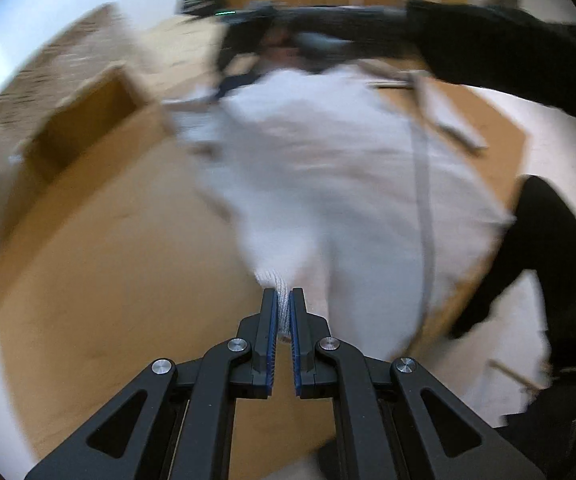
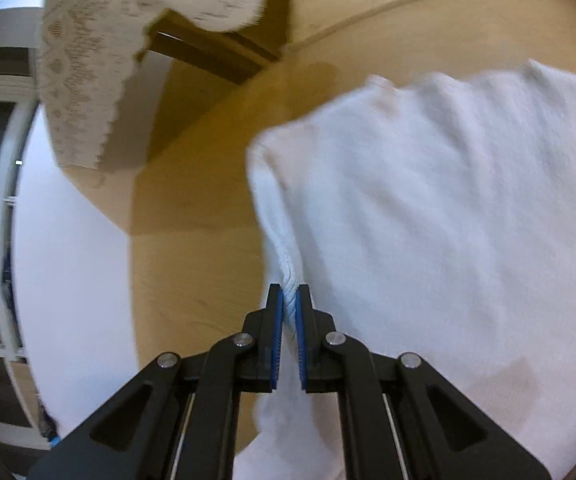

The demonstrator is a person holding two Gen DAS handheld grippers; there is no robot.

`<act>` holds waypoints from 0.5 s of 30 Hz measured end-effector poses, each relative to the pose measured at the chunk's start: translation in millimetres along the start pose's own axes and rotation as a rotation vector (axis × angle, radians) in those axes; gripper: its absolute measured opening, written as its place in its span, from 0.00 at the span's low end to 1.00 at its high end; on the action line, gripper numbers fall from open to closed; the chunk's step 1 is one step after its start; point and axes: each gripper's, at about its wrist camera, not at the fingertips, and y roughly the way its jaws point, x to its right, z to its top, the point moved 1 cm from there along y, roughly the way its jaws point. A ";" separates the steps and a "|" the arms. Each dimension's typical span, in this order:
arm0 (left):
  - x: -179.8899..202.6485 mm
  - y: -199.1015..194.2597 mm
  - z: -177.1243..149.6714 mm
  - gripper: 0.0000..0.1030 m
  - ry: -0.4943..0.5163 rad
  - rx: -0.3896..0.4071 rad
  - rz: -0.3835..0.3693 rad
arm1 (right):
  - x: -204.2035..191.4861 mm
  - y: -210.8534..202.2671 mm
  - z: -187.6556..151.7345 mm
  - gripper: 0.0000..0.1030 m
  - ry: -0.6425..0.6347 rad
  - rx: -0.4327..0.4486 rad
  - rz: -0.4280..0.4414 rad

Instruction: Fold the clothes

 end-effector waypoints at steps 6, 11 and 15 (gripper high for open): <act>8.7 -59.2 12.2 0.06 0.072 0.046 0.096 | -7.0 -5.8 -2.2 0.06 -0.045 0.036 0.116; 102.0 -12.7 -0.6 0.15 0.133 -0.064 -0.297 | 23.2 -4.6 -23.5 0.10 -0.081 0.002 -0.199; 123.3 14.0 -19.9 0.15 0.145 -0.141 -0.314 | 21.4 -11.5 -34.1 0.22 -0.099 -0.010 -0.284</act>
